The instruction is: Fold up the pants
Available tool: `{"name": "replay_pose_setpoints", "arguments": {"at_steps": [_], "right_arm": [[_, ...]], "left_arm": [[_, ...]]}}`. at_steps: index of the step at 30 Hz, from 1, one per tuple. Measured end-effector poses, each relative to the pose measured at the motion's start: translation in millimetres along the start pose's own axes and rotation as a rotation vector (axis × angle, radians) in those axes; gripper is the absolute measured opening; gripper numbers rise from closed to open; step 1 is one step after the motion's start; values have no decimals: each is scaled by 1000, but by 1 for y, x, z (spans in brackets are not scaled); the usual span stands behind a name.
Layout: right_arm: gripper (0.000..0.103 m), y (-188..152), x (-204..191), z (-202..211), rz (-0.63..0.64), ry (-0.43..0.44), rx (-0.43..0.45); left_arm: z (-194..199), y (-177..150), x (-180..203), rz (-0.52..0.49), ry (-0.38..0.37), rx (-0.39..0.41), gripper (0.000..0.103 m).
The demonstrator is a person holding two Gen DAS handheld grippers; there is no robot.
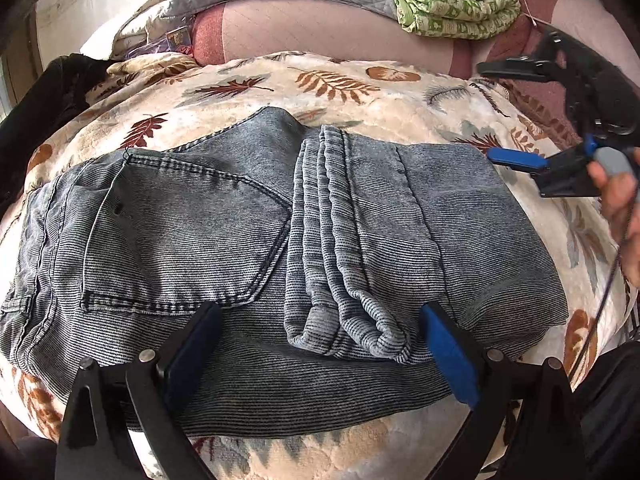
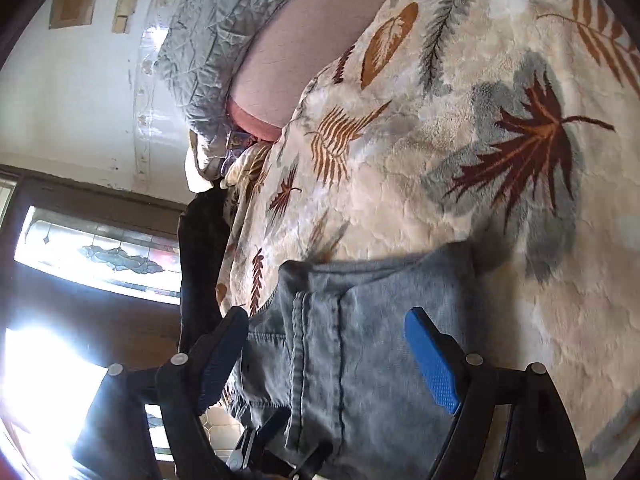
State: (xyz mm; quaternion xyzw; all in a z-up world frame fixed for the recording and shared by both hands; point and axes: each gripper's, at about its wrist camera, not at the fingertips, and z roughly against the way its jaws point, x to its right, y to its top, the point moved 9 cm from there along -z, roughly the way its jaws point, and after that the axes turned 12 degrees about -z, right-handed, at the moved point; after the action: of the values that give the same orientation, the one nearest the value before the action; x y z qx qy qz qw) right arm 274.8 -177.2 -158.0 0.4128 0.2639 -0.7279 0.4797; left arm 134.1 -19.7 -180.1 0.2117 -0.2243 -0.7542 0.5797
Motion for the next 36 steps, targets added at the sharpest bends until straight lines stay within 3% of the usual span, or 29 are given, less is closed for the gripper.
{"name": "replay_pose_setpoints", "arguments": {"at_steps": [2,6,11,14,17,20,22,24,27,30,34,36], "right_arm": [[83,13,27,-21,-47,-79,-9],[82,4,18,-7,-43,-38,23],[82,-48,4,32,4,-3,28],[83,-90,13,37,-7,24,-15],[82,-110,45,24,-7,-66,-42],[82,-109,39,33,-36,-3,-14],[82,-115,18,44,16,63,0],[83,-123,10,50,72,65,3],[88,-129,45,33,-1,3,-49],[87,-127,45,43,-37,93,-27],[88,-129,24,60,28,188,2],[88,-131,34,49,0,156,-36]], "left_arm": [[0,0,1,-15,2,17,100],[1,0,1,-24,-12,40,100],[1,-1,0,-28,-21,52,100],[1,0,0,-29,-20,56,100],[1,-1,0,-28,-17,59,101],[2,0,0,-24,-18,59,101],[5,0,-1,-4,-22,51,101],[9,2,-2,15,-20,51,101],[15,5,-1,24,-15,50,101],[3,-2,2,11,-17,-35,101],[26,8,-3,32,9,22,101],[27,8,-3,33,25,23,101]]}}
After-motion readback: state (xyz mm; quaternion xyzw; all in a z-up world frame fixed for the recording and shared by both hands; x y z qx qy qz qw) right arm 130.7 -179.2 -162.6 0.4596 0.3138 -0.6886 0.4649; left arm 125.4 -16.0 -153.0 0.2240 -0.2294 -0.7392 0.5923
